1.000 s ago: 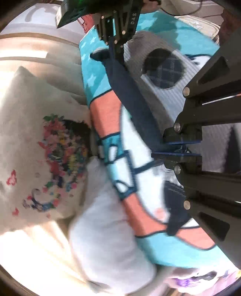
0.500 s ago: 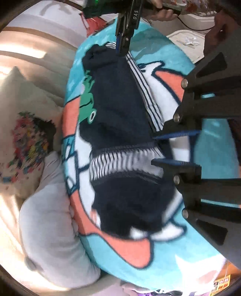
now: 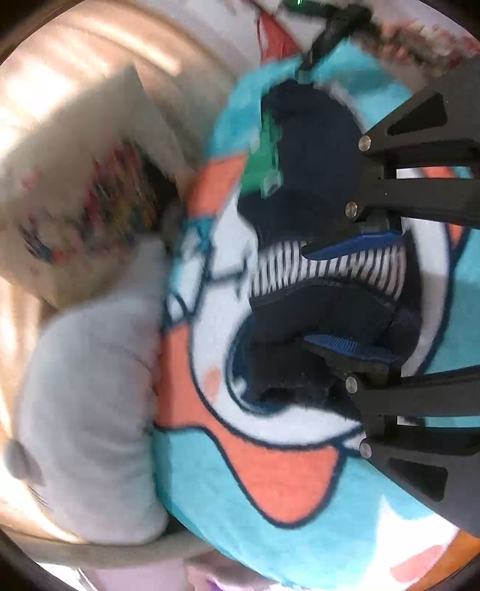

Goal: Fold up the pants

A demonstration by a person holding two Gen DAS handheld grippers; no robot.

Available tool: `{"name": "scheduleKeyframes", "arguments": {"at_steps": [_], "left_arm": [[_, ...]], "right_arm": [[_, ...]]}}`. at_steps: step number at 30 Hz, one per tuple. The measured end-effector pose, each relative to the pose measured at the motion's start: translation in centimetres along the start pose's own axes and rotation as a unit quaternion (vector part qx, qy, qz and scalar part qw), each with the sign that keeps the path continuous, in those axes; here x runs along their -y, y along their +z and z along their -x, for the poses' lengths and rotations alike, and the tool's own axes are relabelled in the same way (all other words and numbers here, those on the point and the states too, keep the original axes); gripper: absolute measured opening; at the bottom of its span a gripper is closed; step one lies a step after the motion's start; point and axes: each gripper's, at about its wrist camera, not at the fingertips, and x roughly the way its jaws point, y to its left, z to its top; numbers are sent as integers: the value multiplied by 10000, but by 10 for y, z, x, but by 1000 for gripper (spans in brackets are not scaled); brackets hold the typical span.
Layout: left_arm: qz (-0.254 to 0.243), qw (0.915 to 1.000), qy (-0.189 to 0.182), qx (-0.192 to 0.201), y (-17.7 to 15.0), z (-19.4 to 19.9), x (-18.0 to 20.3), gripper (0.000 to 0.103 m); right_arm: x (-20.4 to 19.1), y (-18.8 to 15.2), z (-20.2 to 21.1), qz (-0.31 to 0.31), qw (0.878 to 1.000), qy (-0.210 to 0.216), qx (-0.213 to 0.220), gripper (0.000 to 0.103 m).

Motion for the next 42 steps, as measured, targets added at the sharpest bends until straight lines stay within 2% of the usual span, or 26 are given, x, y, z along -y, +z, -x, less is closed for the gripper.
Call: {"name": "scheduleKeyframes", "arguments": {"at_steps": [1,2,6,9,10,11,12,13,18,20,22,24,25,26,27,28,30,31,33,34,35,36,37,38,40,42], "left_arm": [[31,9998,181,-122,-2,-8,0,36],[25,9996,173,-221,-4,-15,0,35],[-179,9991,299,-229,-13,-14,10,35],[-72,9995,223,-208,-13,-15,6,35],[-37,9996,194,-213,-13,-15,5,35],[-14,9996,175,-218,-13,-15,6,35],[17,9996,145,-226,-13,-14,4,35],[27,9996,130,-230,-13,-13,3,35],[41,9997,84,-234,-13,-14,2,35],[37,9997,81,-225,-13,-14,2,35],[25,9997,82,-221,-13,-14,3,35],[10,9997,87,-212,-13,-14,3,35],[4,9998,82,-206,-13,-14,3,35],[8,9998,76,-199,-13,-14,2,35],[17,9998,73,-195,-14,-14,2,35],[28,9998,54,-185,-14,-14,2,35],[42,9999,43,-137,-15,-12,3,35],[70,9999,19,-109,-15,-10,3,35],[142,9999,-96,13,-17,3,3,35],[128,9997,-133,133,-18,13,5,35],[102,9996,-136,244,-18,22,7,35],[66,9992,-115,388,-17,33,9,35],[53,9989,-101,453,-16,38,11,35],[45,9987,-93,509,-15,42,12,35],[66,9981,-81,600,-11,47,14,36],[107,9981,-78,598,-7,46,17,36]], "right_arm": [[6,3,-1,-139,9999,-59,16,53],[10,5,-3,-252,9997,-74,24,53],[14,11,-4,-490,9987,7,164,53],[9,19,-15,-474,9987,16,209,52],[7,20,-19,-463,9988,87,151,38],[6,20,-25,-461,9988,149,12,13],[5,21,-31,-466,9986,166,-165,8],[5,20,-33,-502,9982,170,-277,8],[21,12,1,-1049,9925,610,-129,7],[32,2,7,-1248,9902,598,-193,7],[43,-7,6,-1364,9896,359,-293,8],[53,-14,9,-1496,9880,292,-237,10],[55,-16,14,-1527,9874,389,-108,16],[54,-17,18,-1529,9872,455,4,41],[52,-16,23,-1514,9870,518,138,60],[48,-16,25,-1478,9869,588,271,84],[40,-14,24,-1362,9875,661,431,85],[35,-12,16,-1312,9890,607,320,85],[29,-12,-7,-1279,9902,555,-16,82],[28,-13,-17,-1269,9903,546,-153,76],[25,-15,-26,-1250,9905,503,-269,59],[23,-16,-32,-1213,9911,460,-309,49],[20,-16,-38,-1170,9913,466,-373,31],[21,-15,-42,-1195,9903,546,-443,20],[26,-12,-46,-1346,9874,701,-442,18],[32,-8,-41,-1392,9877,640,-323,16]]}}
